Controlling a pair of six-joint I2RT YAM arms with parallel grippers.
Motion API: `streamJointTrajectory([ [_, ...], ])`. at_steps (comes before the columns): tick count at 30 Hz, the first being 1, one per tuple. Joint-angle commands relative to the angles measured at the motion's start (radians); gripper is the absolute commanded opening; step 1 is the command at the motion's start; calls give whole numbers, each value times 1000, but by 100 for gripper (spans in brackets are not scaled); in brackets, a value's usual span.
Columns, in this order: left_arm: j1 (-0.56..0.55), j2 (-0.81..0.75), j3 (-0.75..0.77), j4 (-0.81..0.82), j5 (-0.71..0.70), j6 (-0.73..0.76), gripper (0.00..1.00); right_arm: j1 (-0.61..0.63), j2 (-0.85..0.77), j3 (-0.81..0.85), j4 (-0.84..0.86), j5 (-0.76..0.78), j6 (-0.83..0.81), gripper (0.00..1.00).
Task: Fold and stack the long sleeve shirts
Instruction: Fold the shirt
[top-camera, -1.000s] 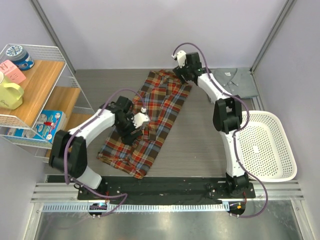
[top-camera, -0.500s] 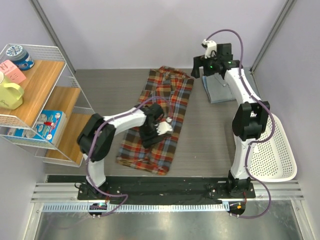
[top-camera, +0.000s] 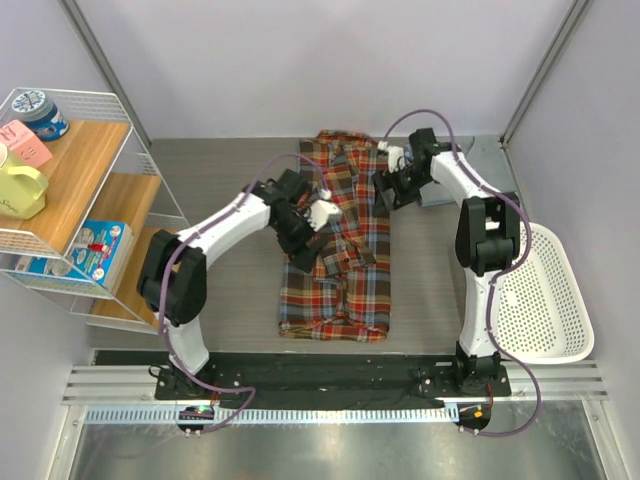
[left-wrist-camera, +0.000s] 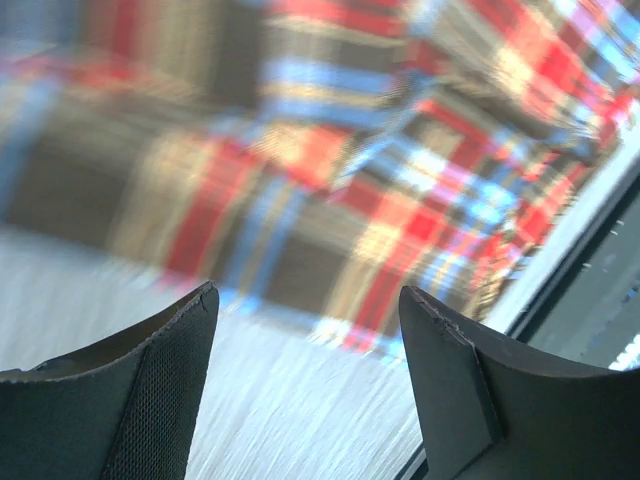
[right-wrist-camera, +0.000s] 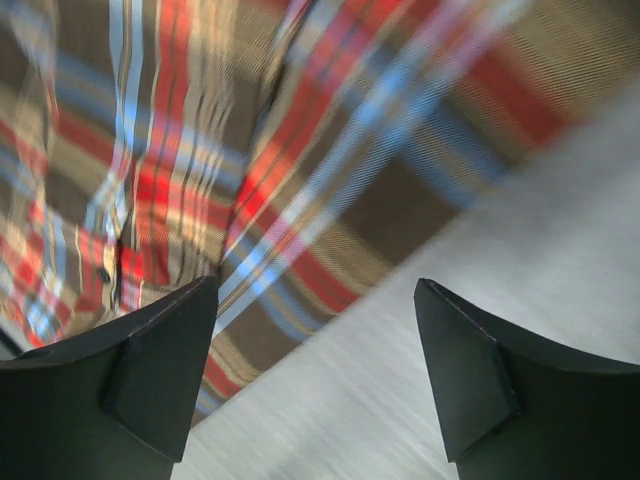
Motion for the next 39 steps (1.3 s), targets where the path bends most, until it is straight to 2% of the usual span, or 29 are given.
streamJointTrajectory([
  [1,103,20,21,-23,37,9,73,70,-75,-89,-27,-3,-95,81],
  [4,134,59,63,4,53,11,72,90,-75,-132,19,8,-95,77],
  [8,139,161,124,33,27,3,70,102,-13,-123,43,46,-91,66],
  [10,139,198,156,24,13,19,69,104,15,-105,50,76,-87,64],
  [14,139,238,129,17,-35,62,66,104,57,-82,77,115,-94,64],
  [17,142,222,109,-17,-10,88,65,104,32,-74,62,89,-112,68],
  [20,142,130,98,-83,85,140,71,104,-92,-128,33,23,-175,78],
  [22,144,27,61,-111,143,202,77,104,-250,-232,34,-12,-244,84],
  [24,144,-57,8,-141,175,273,88,105,-371,-321,43,-61,-291,90],
  [25,144,-144,-35,-141,184,311,93,119,-485,-422,50,-70,-345,93],
  [26,142,-188,-121,-128,194,383,99,130,-555,-480,66,-72,-368,94],
  [31,139,-421,-403,-33,212,623,100,330,-958,-921,249,34,-442,98],
  [33,121,-493,-512,39,223,687,100,396,-1038,-1080,290,70,-512,99],
  [36,52,-562,-647,177,177,698,97,482,-1132,-1207,335,126,-590,99],
  [39,-46,-631,-770,292,88,703,96,553,-1177,-1268,317,159,-666,97],
])
